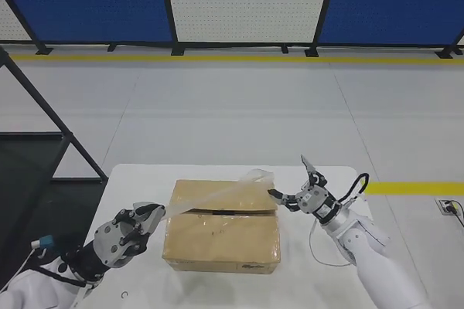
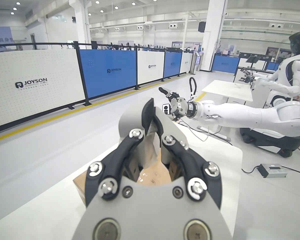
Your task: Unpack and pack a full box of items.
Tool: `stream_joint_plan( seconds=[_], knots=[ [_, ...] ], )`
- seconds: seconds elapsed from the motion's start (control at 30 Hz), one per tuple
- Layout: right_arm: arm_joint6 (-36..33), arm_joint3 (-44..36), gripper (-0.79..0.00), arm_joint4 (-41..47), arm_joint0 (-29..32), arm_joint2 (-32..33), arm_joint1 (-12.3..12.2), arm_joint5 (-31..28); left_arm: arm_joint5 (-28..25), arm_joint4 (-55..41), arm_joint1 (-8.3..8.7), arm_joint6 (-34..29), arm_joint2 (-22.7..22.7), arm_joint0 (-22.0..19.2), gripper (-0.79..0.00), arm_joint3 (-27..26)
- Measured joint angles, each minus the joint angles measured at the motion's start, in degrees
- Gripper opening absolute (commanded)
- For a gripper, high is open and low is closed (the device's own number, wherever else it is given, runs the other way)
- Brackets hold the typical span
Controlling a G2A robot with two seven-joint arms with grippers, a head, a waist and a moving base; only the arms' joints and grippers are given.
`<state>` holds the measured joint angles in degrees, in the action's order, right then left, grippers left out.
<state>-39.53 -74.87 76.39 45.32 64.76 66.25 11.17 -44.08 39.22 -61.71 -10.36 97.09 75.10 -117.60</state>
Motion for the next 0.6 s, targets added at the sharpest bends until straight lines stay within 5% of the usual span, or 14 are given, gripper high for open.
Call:
stream_joint_plan(
  seconds=[0.27,0.6],
  knots=[
    [2.11,-6.43,0.0,-1.22,4.12,0.06,0.0,3.73,0.21,2.36,0.11,1.02,-0.51,0.45,-0.785,-0.15],
    [8.23,-7.05,0.0,-4.11,4.97,-2.8,1.79,-5.43,-0.05,1.86,0.25,2.37,-1.05,0.76,-0.785,-0.46]
  ],
)
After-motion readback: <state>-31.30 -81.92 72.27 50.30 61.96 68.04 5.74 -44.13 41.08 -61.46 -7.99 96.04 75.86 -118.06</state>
